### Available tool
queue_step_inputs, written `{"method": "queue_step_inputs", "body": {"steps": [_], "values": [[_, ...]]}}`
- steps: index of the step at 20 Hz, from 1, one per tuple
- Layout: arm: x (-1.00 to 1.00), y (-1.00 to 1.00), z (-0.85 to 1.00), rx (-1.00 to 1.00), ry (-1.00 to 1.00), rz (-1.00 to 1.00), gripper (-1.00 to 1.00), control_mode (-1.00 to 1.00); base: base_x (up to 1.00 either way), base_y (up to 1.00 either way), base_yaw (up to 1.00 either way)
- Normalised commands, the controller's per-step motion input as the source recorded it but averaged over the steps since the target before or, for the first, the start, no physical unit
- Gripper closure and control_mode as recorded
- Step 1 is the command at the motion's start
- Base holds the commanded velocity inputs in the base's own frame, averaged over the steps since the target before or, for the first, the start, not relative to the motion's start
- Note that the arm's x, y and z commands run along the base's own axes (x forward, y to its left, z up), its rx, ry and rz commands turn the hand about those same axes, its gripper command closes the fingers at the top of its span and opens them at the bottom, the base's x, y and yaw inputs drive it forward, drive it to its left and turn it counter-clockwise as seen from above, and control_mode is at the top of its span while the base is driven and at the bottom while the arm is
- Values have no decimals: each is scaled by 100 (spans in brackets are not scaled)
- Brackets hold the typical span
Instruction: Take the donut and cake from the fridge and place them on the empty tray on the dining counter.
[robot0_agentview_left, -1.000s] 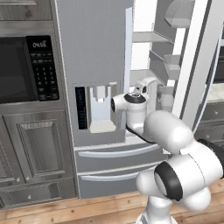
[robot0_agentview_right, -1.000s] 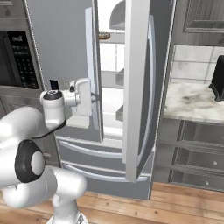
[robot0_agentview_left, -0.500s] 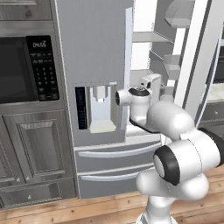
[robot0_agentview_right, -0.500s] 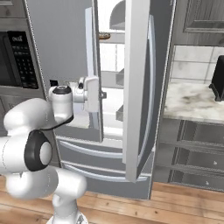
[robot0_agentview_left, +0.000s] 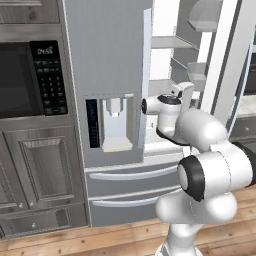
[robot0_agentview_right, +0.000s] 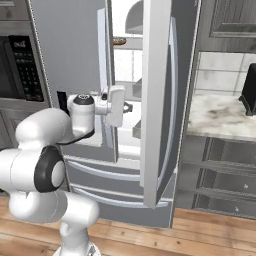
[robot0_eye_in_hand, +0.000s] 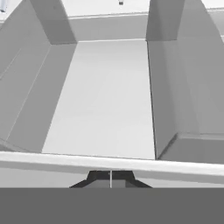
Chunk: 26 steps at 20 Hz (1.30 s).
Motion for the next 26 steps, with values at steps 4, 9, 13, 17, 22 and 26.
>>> {"method": "queue_step_inputs", "body": {"steps": [4,9,13,17,22,26], "values": [[3,-41,0,4,-7,-2,100,-100,0,0,0],[10,-46,0,5,-7,-3,100,-100,0,0,0],[24,-49,0,5,-6,-5,100,-100,0,0,0],[41,-64,0,9,-6,-6,100,-100,0,0,0],[85,-97,0,17,-1,-2,100,-100,0,0,0],[86,-100,0,17,-4,0,100,-100,0,0,0]]}}
